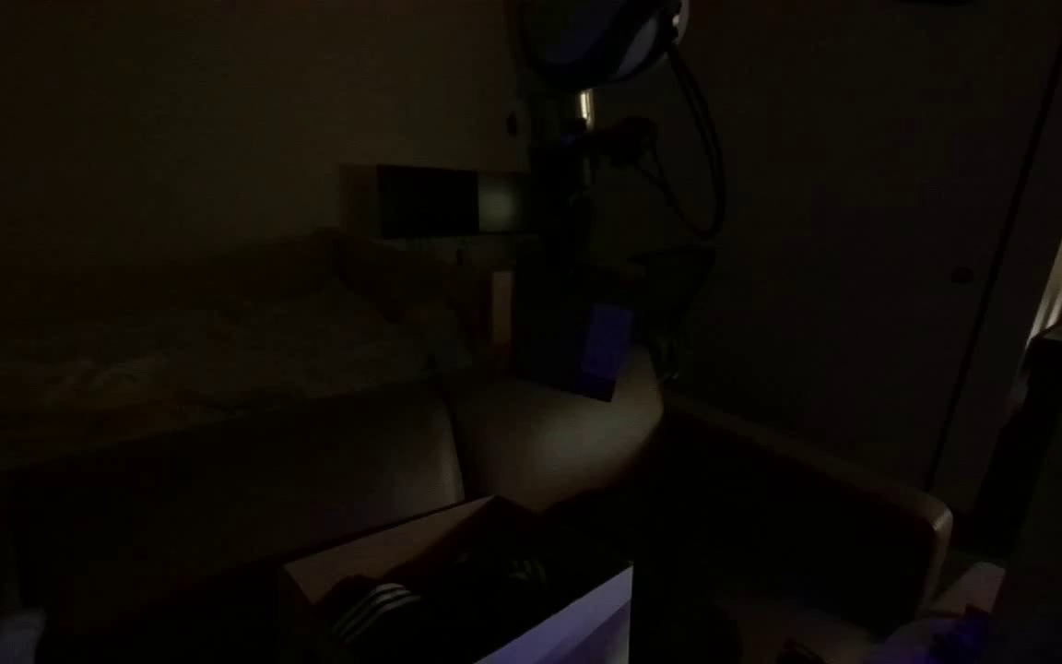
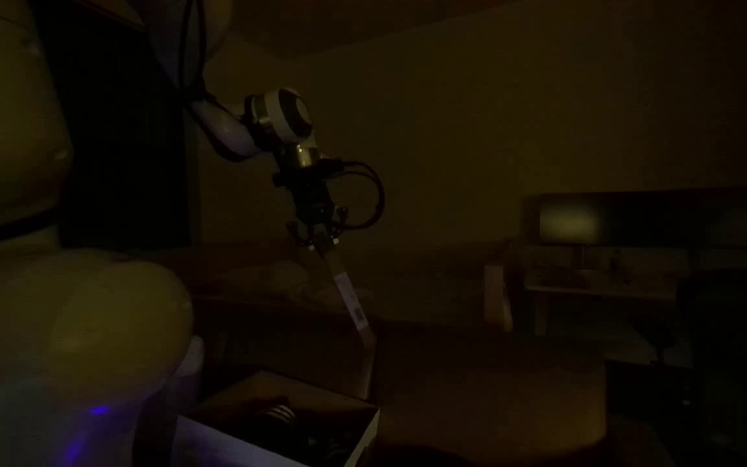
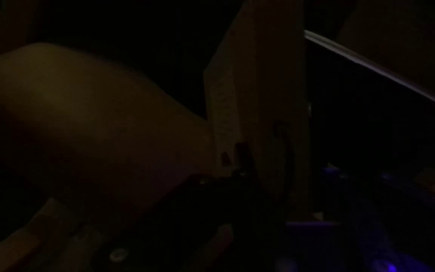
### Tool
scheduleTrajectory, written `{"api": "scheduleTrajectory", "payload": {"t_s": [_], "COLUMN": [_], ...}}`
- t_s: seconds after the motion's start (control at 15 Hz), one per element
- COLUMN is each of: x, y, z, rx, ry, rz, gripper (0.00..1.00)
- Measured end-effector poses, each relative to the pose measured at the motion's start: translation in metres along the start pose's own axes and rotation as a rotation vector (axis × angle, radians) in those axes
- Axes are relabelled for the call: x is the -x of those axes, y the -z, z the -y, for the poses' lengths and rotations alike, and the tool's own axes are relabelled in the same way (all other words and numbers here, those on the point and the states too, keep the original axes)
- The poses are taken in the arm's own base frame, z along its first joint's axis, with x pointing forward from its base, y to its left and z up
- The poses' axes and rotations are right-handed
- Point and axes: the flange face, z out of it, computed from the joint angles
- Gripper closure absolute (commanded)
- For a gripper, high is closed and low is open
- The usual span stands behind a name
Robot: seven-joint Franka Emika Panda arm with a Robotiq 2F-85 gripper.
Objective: Put the book inside the box
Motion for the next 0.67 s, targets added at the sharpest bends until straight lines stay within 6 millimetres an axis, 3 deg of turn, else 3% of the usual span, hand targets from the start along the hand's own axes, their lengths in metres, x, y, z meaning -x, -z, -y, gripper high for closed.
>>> {"api": "scheduleTrajectory", "payload": {"t_s": [0.27,0.67], "x": [-0.025,-0.057], "y": [-0.032,-0.096], "z": [0.019,0.038], "rx": [-0.026,-0.083], "ry": [0.071,0.127], "rz": [0.047,0.145], "gripper": [0.94,0.94]}}
